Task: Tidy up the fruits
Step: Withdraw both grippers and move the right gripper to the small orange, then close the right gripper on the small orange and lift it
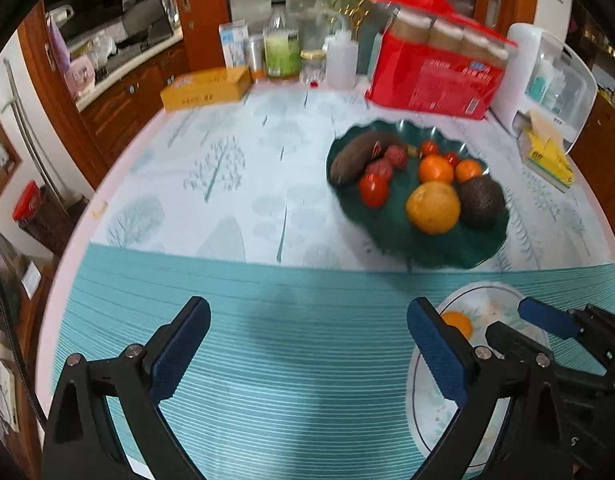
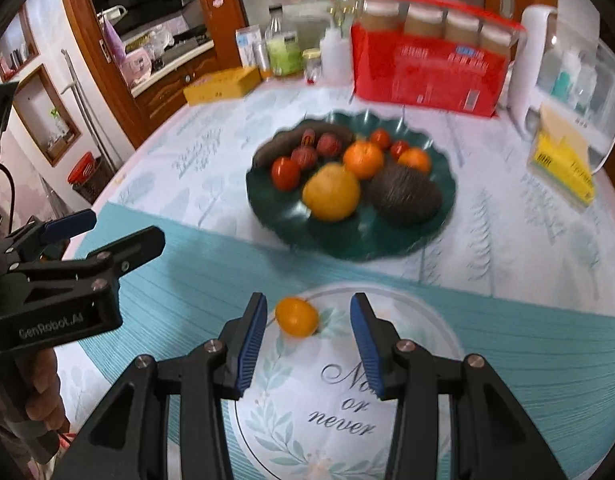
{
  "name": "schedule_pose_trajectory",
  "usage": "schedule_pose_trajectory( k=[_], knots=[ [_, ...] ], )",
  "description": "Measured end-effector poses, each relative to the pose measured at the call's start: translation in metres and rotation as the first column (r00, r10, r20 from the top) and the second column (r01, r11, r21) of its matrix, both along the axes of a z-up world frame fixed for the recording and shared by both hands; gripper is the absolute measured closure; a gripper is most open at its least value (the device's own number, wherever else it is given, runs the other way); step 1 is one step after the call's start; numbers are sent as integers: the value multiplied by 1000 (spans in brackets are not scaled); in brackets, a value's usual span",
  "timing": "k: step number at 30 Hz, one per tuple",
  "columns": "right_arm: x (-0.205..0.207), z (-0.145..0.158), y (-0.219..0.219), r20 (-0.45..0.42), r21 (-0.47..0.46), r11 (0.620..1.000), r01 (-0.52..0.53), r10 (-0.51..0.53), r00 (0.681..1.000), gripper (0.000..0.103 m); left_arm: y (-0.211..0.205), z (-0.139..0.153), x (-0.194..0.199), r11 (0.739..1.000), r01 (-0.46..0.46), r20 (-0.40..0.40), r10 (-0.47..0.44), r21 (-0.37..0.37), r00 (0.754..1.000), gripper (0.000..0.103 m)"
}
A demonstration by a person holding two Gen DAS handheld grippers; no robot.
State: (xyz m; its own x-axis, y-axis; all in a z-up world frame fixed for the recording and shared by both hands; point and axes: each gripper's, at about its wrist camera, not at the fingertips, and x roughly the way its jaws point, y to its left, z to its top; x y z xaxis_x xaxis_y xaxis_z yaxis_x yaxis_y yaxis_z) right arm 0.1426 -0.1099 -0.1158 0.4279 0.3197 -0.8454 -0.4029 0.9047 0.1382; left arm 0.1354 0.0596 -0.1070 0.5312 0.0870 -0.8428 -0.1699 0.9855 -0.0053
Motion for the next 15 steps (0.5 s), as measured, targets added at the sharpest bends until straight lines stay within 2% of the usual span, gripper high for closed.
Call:
schedule_pose_trajectory(
  k=[8,15],
  knots=[
    [10,-43,8,-74,23,1000,7,-6,997,59,14,-43,7,997,-37,-62,33,-67,998,5],
    [14,-56,13,-73,42,999,1,2,997,59,23,-54,10,993,-39,-75,30,-116,997,5]
  ],
)
